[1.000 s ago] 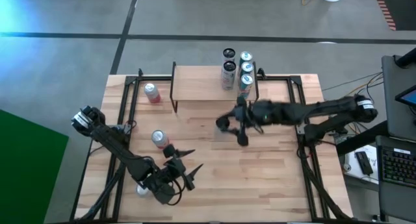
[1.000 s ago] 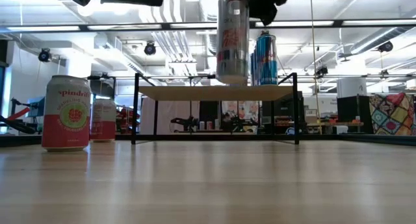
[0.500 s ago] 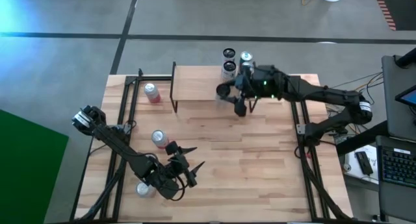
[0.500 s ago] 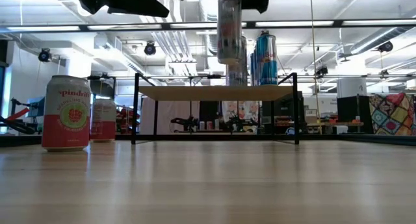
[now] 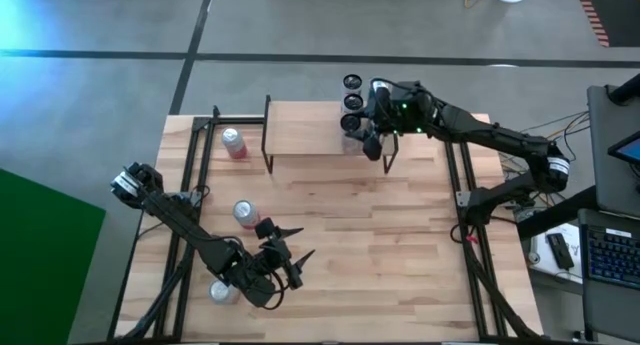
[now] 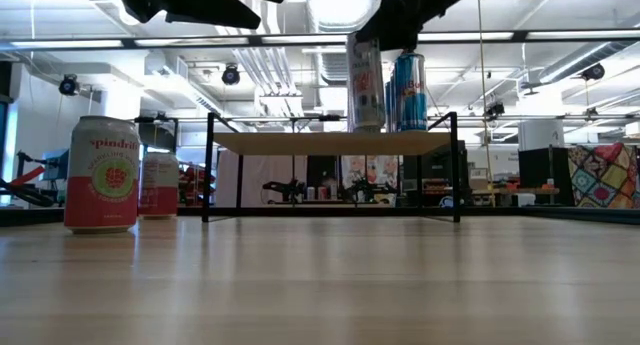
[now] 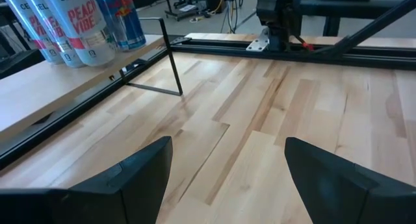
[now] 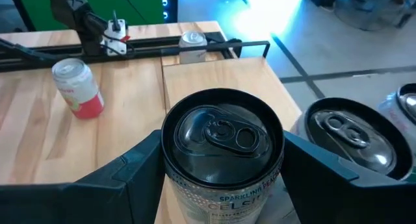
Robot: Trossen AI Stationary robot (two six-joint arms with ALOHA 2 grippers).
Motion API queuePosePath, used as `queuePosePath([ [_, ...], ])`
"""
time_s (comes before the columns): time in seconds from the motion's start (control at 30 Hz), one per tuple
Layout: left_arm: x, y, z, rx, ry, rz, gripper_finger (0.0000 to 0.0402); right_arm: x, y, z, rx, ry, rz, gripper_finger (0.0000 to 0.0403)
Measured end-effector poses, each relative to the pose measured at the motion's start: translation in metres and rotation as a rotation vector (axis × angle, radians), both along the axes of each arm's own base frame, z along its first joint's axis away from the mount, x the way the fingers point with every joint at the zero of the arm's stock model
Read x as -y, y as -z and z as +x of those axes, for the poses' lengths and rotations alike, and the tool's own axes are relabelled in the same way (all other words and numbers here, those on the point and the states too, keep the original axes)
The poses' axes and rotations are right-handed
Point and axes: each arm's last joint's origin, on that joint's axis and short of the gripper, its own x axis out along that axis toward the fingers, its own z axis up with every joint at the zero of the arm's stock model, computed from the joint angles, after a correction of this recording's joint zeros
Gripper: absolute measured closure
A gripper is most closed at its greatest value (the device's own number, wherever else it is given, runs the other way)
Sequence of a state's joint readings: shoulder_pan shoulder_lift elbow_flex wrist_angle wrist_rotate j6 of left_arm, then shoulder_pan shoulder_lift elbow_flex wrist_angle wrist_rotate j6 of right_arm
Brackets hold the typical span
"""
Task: Place canned beverage on shelf
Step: Put the right white pink soda can on the shelf aligned with the other white pink soda cans
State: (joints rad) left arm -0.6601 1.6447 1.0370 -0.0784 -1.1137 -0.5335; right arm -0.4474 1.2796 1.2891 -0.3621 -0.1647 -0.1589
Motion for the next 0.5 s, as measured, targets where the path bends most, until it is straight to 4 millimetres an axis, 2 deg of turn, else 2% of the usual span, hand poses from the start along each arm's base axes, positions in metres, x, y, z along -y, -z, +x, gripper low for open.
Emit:
queuePosePath([
  [0.5,0.000,0.000,0.000,0.000,0.000,0.000,0.0118,0.021,0.018,-0.007,0.044,0.009,0.016,0.0139],
])
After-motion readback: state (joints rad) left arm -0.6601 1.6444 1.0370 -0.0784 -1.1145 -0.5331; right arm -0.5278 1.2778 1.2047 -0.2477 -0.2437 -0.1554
